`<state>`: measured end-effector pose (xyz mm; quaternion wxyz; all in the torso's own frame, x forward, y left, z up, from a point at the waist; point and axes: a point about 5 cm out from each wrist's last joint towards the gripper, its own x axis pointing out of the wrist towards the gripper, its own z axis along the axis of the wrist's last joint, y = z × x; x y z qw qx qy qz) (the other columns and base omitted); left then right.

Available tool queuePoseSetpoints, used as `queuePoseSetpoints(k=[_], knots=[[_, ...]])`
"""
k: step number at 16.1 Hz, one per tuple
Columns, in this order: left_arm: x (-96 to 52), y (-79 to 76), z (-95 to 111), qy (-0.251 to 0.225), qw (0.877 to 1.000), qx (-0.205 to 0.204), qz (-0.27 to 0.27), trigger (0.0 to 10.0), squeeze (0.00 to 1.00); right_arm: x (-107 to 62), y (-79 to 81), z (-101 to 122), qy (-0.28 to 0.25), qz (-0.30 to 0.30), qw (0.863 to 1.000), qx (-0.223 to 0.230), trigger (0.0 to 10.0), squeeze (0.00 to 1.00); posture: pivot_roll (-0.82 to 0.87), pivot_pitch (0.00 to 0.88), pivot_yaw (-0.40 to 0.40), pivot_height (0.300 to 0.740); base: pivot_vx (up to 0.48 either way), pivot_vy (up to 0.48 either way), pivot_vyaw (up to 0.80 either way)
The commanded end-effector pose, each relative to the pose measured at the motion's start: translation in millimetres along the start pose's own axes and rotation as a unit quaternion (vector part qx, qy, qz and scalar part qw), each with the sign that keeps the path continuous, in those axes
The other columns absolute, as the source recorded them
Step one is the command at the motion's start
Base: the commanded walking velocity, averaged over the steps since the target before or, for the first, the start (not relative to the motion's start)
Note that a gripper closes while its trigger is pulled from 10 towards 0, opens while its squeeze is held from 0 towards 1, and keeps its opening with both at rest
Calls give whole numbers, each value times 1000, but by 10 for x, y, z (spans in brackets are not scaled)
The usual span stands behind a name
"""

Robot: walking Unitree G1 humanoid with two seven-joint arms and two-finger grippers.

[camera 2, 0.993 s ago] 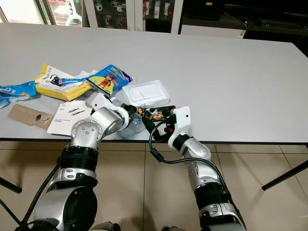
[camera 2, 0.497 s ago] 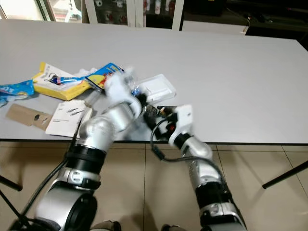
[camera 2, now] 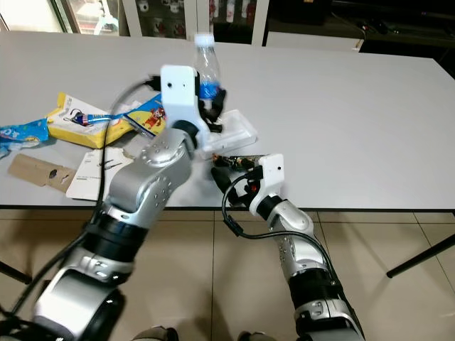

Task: Picking trash to rubbish bin

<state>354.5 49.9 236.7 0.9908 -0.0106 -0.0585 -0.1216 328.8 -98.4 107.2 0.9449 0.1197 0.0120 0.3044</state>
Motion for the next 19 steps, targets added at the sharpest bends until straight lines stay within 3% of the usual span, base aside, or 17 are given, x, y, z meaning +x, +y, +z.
queuePoseSetpoints(k=[1,2,5,7,10,11,19], knots=[[-19,44,-192,8,999,43,0,10000,0,6,-77,99,-29,-35,999,0,10000,0,-52,60,-57,740,0,0,0],[-51,170,-319,4,997,81,16,10000,0,7,-154,200,-60,-81,995,-5,10000,0,-53,60,-58,740,0,0,0],[-130,441,-441,-14,990,132,55,10000,0,-52,-358,432,-128,-201,971,-20,10000,0,-48,60,-63,740,0,0,0],[-167,564,-494,-19,989,123,79,10000,0,-65,-367,488,-143,-212,966,-41,10000,0,-47,59,-66,740,0,0,0],[-194,638,-487,-54,985,137,90,10000,0,-54,-367,513,-152,-223,962,-46,10000,0,-42,56,-72,740,0,0,0],[-208,666,-488,-68,985,121,104,10000,0,-49,-364,511,-156,-230,959,-50,10000,0,-42,54,-74,740,0,0,0],[-193,537,-548,-82,986,114,88,10000,0,10,-323,493,-159,-229,959,-53,10000,0,-45,0,-73,740,0,0,0]])
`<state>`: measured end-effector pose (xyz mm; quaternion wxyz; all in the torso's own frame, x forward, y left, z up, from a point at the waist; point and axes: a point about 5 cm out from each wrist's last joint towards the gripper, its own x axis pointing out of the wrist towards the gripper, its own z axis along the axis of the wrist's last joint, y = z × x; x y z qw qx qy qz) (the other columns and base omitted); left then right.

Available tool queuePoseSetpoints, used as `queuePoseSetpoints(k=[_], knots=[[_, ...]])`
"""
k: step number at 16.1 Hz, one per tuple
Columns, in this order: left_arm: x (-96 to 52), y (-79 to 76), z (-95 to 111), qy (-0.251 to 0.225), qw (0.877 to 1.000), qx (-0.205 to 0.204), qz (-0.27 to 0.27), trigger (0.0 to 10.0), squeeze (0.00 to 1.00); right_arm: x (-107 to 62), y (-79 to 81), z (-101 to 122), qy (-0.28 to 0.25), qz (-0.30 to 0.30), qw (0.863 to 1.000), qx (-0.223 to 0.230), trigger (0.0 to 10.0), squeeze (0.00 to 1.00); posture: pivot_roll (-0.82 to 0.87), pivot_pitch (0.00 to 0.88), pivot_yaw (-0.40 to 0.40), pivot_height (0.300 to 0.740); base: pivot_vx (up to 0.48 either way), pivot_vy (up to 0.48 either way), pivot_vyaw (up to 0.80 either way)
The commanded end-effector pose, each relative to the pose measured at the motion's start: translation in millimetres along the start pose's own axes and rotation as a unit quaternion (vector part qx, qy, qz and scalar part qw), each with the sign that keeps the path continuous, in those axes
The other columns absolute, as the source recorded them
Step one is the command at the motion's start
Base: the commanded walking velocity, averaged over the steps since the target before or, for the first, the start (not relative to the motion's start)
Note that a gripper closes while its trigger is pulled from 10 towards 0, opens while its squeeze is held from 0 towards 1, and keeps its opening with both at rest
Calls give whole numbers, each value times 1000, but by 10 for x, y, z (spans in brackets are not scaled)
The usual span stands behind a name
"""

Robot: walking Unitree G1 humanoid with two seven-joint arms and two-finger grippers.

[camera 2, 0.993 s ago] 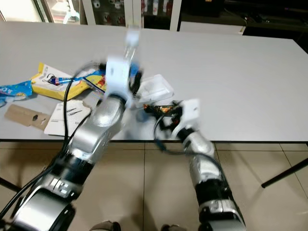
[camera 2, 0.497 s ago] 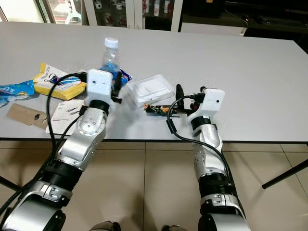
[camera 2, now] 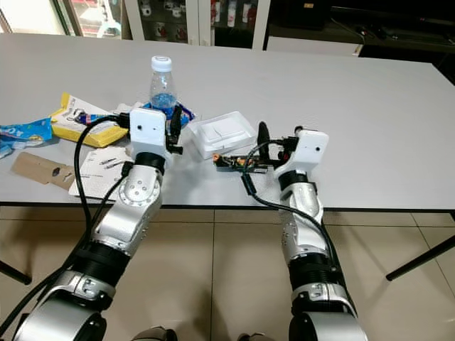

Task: Picking trash to rubbish bin

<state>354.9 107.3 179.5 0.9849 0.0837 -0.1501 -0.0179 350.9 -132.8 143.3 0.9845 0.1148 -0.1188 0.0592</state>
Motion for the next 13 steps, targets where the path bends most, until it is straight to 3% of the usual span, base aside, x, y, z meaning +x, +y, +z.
queuePoseSetpoints(k=[1,7,13], knots=[[-16,-14,-43,3,1000,3,-5,10000,0,19,9,20,-7,0,1000,-4,10000,0,-44,0,-73,740,0,0,0],[-50,-23,-49,-6,1000,-5,-5,10000,0,2,-15,-2,-4,0,1000,-6,10000,0,-43,0,-79,740,0,0,0],[-69,-68,-62,-5,1000,-10,-7,10000,0,-13,-3,-30,2,4,1000,-4,10000,0,-48,0,-82,740,-300,0,0]])
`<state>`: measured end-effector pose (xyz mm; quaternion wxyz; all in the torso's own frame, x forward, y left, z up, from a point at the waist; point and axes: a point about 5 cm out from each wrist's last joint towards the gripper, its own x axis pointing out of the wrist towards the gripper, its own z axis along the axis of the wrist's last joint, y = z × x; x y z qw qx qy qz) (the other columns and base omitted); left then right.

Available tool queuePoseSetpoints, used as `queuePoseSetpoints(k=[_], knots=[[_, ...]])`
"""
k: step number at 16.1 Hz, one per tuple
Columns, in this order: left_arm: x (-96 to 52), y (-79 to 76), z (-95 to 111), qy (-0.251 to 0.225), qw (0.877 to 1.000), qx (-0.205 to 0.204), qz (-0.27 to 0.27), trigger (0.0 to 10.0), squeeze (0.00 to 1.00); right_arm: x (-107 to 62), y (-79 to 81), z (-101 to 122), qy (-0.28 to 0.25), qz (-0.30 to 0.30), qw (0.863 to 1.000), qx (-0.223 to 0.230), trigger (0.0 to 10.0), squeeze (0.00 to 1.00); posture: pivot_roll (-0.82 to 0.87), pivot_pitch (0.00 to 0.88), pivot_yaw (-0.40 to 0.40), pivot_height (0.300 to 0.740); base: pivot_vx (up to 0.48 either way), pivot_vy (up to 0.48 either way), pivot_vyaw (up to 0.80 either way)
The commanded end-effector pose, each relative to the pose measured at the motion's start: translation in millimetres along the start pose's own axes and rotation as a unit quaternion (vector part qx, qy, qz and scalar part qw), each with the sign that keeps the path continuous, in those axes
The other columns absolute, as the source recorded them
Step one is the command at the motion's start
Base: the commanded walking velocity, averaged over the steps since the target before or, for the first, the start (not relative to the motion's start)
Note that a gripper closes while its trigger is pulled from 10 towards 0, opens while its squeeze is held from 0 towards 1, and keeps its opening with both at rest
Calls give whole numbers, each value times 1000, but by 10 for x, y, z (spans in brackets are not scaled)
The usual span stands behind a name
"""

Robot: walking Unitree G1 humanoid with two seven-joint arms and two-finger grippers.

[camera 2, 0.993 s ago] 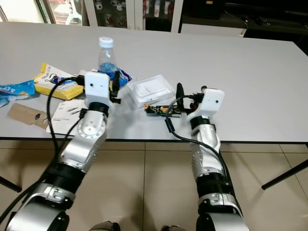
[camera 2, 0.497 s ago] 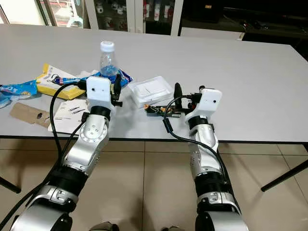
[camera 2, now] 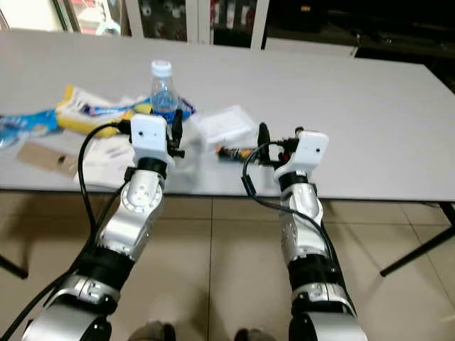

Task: Picking trash to rubbish bin

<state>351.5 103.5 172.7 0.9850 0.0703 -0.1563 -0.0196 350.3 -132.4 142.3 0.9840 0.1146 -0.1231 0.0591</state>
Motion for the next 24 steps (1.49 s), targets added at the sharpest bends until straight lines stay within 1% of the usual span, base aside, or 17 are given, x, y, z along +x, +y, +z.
queuePoseSetpoints(k=[1,11,14,16,18,19,20,24], knots=[[-22,-19,-18,2,1000,3,-8,10000,0,-5,-3,-24,7,4,1000,-3,10000,0,-47,0,-82,740,-341,0,0],[-19,-33,-19,4,1000,0,-8,10000,0,-14,-6,-39,14,8,1000,-3,10000,0,-54,12,-83,740,-364,0,0],[-16,-25,-49,17,1000,1,-2,10000,0,-16,-8,-45,17,8,1000,-2,10000,0,-57,21,-82,740,0,0,0],[-22,-35,-80,28,1000,-10,-5,10000,0,-23,-9,-58,19,9,1000,0,10000,0,-58,24,-81,740,0,0,0],[-34,-42,-118,39,999,-2,-9,10000,0,-28,-15,-66,22,7,1000,0,10000,0,-60,28,-81,740,0,0,0],[-32,-38,-145,51,999,-5,-8,10000,0,-28,-17,-66,23,7,1000,0,10000,0,-61,31,-80,740,0,0,0],[-28,-23,-153,54,999,-6,-6,10000,0,-29,-17,-68,24,8,1000,0,10000,0,-63,34,-80,740,0,0,0],[-11,17,-163,62,998,-7,5,10000,0,-35,-13,-83,32,16,999,-10,10000,0,-63,45,-83,740,339,0,0]])
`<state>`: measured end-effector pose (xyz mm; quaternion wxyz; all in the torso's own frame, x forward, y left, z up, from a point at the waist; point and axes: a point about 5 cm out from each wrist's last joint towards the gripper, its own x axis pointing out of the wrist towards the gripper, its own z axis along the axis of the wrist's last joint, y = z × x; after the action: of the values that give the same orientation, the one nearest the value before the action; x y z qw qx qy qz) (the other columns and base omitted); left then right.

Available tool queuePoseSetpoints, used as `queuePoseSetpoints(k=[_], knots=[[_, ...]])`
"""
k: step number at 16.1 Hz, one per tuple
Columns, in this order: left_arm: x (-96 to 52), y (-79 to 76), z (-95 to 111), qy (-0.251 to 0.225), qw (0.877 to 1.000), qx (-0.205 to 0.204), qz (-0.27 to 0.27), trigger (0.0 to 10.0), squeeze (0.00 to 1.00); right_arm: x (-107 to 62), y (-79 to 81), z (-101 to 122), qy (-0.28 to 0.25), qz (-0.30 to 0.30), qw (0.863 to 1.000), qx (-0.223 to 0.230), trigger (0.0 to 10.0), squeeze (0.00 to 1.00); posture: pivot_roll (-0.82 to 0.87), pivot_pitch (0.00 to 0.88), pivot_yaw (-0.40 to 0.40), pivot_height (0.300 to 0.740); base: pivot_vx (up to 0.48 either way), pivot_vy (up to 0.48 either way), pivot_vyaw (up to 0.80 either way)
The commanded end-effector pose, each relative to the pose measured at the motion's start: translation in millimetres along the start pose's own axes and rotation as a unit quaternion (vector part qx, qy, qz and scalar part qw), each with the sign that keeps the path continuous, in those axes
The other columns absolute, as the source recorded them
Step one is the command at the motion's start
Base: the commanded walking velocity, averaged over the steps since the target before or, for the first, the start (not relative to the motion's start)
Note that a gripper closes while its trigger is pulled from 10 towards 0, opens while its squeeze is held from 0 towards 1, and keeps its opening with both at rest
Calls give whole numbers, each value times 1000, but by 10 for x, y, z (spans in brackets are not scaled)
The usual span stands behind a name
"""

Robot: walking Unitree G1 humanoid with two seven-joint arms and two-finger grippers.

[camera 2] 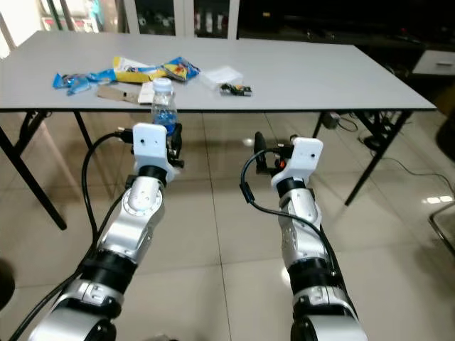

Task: Picking trash to rubbish bin

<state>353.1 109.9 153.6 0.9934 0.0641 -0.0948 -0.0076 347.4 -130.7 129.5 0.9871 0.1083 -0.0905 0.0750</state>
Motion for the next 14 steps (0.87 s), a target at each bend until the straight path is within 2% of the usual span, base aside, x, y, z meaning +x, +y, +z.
queuePoseSetpoints(k=[1,4,6,12,14], knots=[[33,-18,31,2,1000,-3,-2,10000,0,20,0,31,1,6,1000,-8,10000,0,-63,48,-85,740,349,0,625],[36,-19,28,6,1000,-1,2,10000,0,21,0,24,5,8,1000,-7,10000,0,-65,55,-89,740,336,0,800],[37,-23,26,7,1000,-1,1,10000,0,21,-4,18,8,8,1000,-7,10000,0,-64,59,-92,740,0,0,800],[23,-37,18,6,1000,5,-9,10000,0,6,12,-53,27,11,1000,-3,10000,0,-58,68,-92,740,0,0,0],[29,-40,23,4,1000,0,-9,10000,0,-13,-2,-130,52,18,998,-1,10000,0,-57,67,-92,740,0,0,0]])
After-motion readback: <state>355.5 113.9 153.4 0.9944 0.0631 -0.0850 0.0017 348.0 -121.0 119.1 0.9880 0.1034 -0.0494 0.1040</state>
